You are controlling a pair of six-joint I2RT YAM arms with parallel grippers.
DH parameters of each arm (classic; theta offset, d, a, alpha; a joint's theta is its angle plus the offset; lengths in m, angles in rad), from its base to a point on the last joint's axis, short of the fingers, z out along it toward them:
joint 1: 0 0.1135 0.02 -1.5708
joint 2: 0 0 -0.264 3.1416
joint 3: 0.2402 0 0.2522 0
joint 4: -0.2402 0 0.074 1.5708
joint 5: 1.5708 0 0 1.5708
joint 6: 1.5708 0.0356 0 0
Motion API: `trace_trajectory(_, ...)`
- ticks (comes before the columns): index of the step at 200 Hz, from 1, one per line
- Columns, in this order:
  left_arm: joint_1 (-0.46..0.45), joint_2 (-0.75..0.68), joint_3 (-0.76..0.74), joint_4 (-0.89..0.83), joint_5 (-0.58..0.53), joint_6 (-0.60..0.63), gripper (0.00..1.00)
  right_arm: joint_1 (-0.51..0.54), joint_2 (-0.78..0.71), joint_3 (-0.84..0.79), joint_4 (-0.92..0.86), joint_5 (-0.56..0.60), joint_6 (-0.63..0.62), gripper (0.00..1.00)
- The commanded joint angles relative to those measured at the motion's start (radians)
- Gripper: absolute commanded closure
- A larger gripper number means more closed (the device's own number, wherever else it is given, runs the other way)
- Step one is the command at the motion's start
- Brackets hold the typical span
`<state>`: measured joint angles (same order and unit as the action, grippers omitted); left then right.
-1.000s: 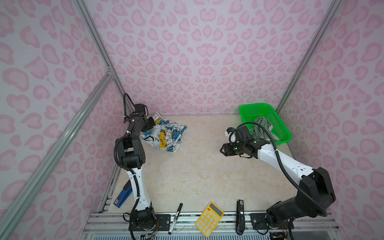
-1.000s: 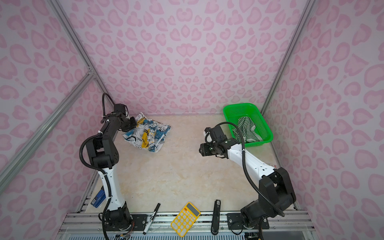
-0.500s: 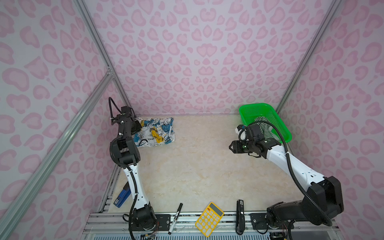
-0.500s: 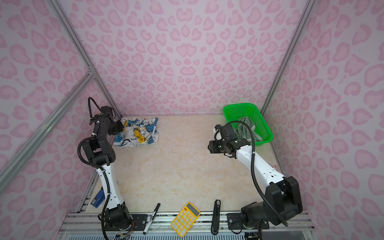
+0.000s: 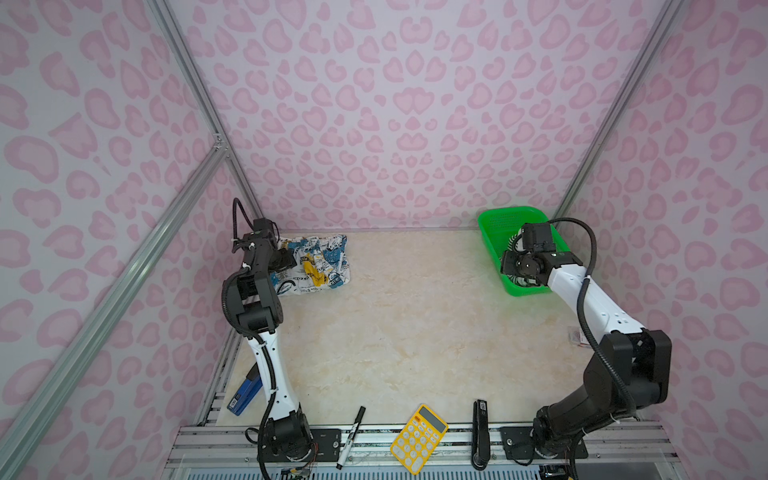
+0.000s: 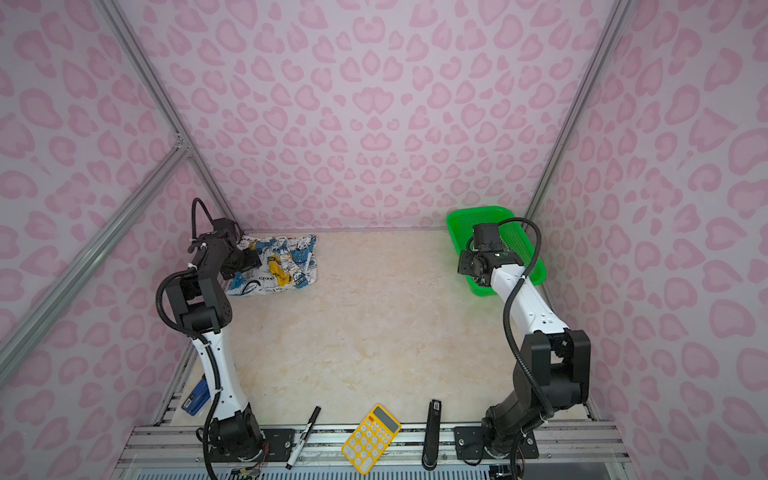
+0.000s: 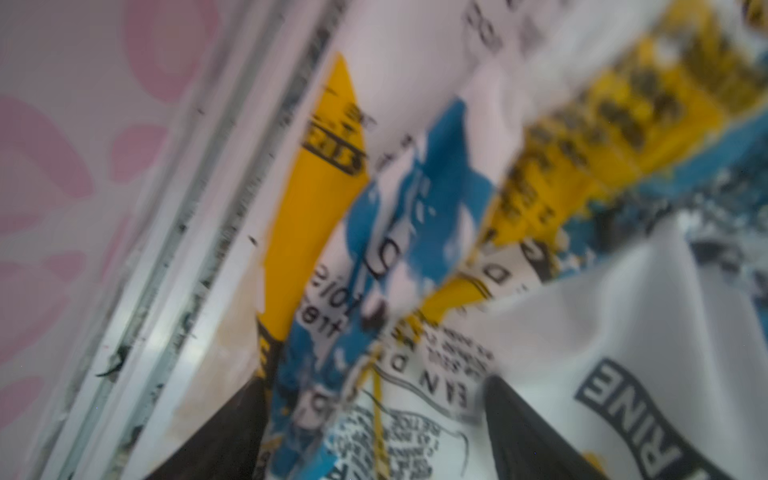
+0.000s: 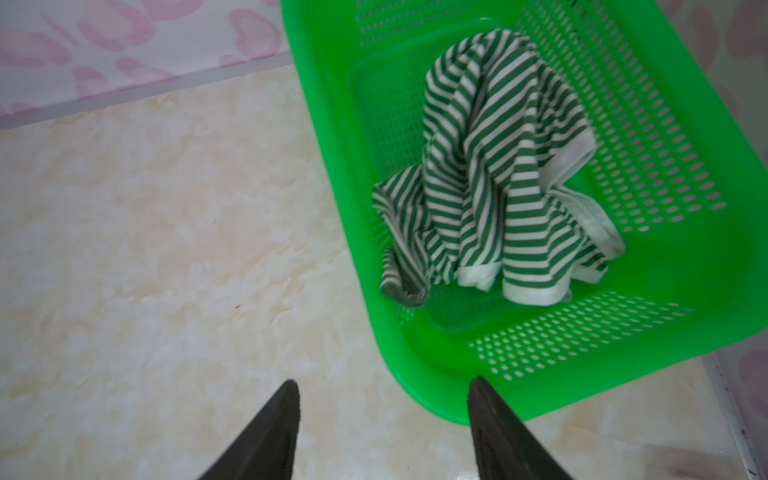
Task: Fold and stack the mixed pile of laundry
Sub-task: 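Release the garment and move the right gripper into the green basket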
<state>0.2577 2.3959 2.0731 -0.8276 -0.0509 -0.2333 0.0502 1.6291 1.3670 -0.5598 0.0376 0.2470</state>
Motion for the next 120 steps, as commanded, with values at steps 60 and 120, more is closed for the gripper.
trace_trajectory(60, -0.104, -0.777, -0.562, 0.198, 0.002, 0.033, 0.13, -0.114, 0.346, 0.334, -0.103, -0.011, -0.056, 0.35)
trace_trajectory(120, -0.101, -0.813, -0.634, 0.142, -0.016, 0.032, 0.18, -0.170, 0.384, 0.376, -0.138, 0.018, -0.069, 0.35)
